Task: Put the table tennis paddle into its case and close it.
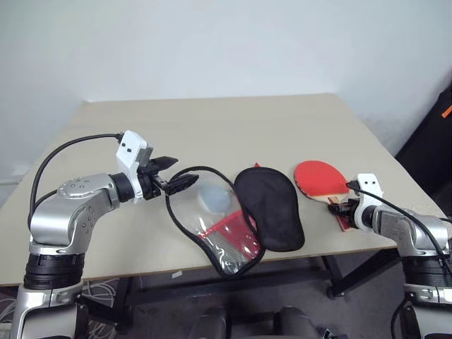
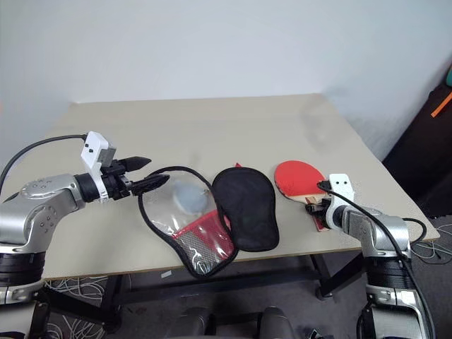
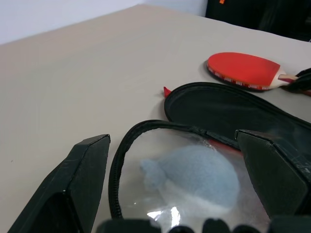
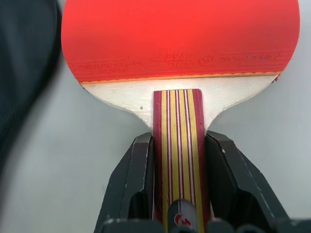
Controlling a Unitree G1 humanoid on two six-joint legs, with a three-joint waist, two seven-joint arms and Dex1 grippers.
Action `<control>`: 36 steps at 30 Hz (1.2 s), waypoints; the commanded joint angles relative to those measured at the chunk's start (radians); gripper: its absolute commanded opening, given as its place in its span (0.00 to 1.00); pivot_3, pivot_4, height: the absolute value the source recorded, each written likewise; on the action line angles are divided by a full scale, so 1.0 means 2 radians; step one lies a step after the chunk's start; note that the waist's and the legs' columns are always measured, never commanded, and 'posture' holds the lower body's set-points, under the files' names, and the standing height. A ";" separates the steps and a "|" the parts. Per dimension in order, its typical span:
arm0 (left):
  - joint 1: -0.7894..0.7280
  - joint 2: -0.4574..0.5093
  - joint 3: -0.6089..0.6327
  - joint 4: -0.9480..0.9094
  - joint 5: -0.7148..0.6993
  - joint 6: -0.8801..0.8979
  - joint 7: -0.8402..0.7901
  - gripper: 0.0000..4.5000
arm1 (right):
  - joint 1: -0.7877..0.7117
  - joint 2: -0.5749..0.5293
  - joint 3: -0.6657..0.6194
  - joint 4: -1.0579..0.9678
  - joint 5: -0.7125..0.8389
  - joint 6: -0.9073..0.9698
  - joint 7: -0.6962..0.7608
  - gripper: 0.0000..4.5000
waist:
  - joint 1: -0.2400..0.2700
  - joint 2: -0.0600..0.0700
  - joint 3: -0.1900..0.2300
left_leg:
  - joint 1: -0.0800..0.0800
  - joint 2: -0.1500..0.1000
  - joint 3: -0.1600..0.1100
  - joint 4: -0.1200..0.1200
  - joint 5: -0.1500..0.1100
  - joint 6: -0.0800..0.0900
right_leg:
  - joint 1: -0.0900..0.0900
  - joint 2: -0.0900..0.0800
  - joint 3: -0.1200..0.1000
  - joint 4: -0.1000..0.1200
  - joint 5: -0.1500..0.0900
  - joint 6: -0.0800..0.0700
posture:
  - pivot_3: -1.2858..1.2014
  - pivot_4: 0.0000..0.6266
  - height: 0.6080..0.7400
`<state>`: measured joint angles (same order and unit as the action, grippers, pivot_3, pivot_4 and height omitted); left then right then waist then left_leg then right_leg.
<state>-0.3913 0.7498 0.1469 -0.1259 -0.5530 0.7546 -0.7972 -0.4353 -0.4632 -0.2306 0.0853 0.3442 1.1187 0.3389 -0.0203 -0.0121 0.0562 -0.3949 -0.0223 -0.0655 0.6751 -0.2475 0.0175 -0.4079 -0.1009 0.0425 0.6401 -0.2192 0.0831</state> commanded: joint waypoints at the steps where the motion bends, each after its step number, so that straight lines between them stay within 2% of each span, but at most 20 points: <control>1: -0.019 0.004 0.008 -0.002 0.003 -0.008 -0.001 1.00 | -0.044 0.011 -0.035 -0.041 0.026 0.006 -0.012 0.25 | 0.000 0.000 0.000 | 0.000 0.000 0.000 0.000 0.000 0.000 | 0.000 0.000 0.000 0.000 0.000 -0.001 | 0.52 0.00 0.68; 9: -0.027 0.004 0.002 0.006 0.007 -0.011 -0.007 1.00 | -0.063 0.069 -0.008 -0.160 0.064 0.099 -0.027 0.25 | -0.002 0.000 0.000 | 0.000 0.000 0.000 -0.001 0.000 0.000 | -0.001 0.000 0.000 0.000 0.001 -0.001 | 0.52 0.00 0.68; 18: -0.026 0.001 -0.004 0.005 0.008 -0.011 -0.012 1.00 | -0.017 0.164 0.008 -0.264 0.078 0.201 -0.064 0.25 | 0.000 0.000 0.000 | 0.000 0.000 -0.001 -0.001 0.000 0.000 | -0.001 0.000 0.000 0.000 0.001 -0.001 | 0.52 0.00 0.68; 27: -0.027 0.003 -0.008 0.004 0.006 -0.007 -0.019 1.00 | 0.027 0.198 0.012 -0.267 0.053 0.223 -0.097 0.25 | -0.001 0.000 0.000 | 0.000 0.000 0.000 -0.001 0.000 0.000 | -0.001 0.000 0.000 0.001 0.001 -0.001 | 0.52 0.00 0.68; 36: -0.032 0.005 -0.010 0.006 0.007 -0.004 -0.023 1.00 | 0.019 0.206 0.008 -0.249 0.026 0.208 -0.120 0.25 | 0.000 0.000 0.000 | 0.000 0.000 -0.001 -0.001 0.000 0.000 | -0.001 0.000 0.000 0.001 0.000 -0.001 | 0.52 0.00 0.68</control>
<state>-0.4233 0.7475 0.1245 -0.1042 -0.5434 0.7533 -0.8396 -0.3797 -0.0461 -0.1954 -0.4032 0.4267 1.5568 0.1286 -0.0205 -0.0112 0.0559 -0.3947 -0.0220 -0.0668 0.6739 -0.2474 0.0172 -0.4092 -0.1005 0.0419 0.6412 -0.2184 0.0817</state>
